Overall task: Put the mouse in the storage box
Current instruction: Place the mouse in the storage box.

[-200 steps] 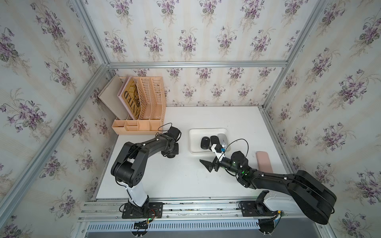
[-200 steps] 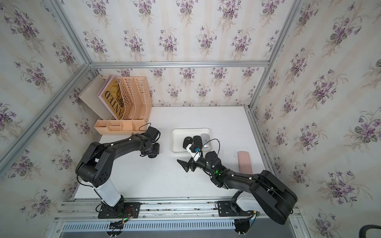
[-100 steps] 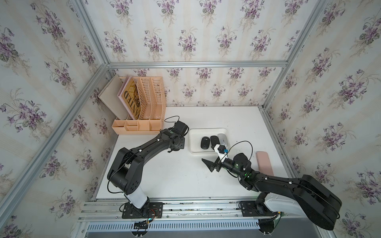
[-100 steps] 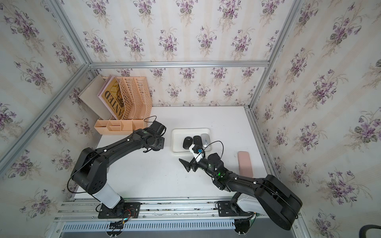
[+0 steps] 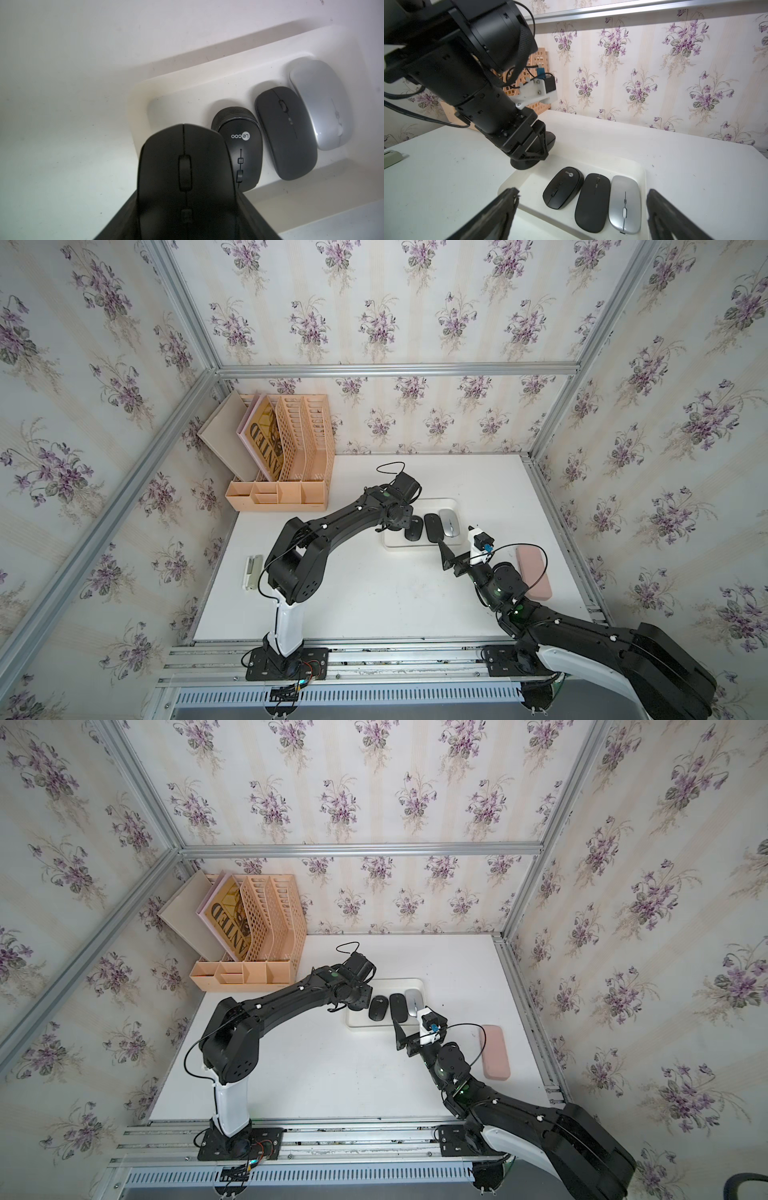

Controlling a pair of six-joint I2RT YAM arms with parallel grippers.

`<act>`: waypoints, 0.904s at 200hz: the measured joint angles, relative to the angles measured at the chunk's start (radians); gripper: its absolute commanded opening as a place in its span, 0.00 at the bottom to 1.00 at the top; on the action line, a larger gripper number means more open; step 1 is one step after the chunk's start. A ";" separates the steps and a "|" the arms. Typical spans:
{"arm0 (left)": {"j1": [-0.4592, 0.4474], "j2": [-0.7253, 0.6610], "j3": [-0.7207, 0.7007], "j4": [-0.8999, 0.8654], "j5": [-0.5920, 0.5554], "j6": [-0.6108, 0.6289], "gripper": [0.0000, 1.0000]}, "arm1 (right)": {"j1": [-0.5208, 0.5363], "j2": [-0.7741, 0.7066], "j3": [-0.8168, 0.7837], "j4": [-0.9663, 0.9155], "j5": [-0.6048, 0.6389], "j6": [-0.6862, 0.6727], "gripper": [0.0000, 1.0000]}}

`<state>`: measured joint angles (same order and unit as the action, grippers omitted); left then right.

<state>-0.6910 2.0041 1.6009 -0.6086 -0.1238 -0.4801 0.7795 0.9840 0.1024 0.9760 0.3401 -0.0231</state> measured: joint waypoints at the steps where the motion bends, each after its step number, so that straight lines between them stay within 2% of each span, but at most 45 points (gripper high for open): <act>1: 0.000 0.002 0.001 0.000 0.000 0.000 0.61 | 0.000 0.001 0.000 0.000 0.001 0.000 1.00; 108: 0.007 0.113 0.026 -0.037 0.004 -0.034 0.66 | 0.000 0.003 0.007 -0.001 -0.024 0.000 1.00; 154: 0.008 0.125 0.027 -0.037 0.012 -0.044 0.77 | 0.000 0.006 0.010 -0.002 -0.038 0.000 1.00; 181: 0.008 0.125 0.026 -0.028 0.019 -0.047 0.77 | 0.000 0.007 0.011 -0.002 -0.038 0.000 1.00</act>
<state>-0.6834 2.1288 1.6264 -0.6369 -0.1043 -0.5270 0.7795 0.9909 0.1139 0.9737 0.3019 -0.0231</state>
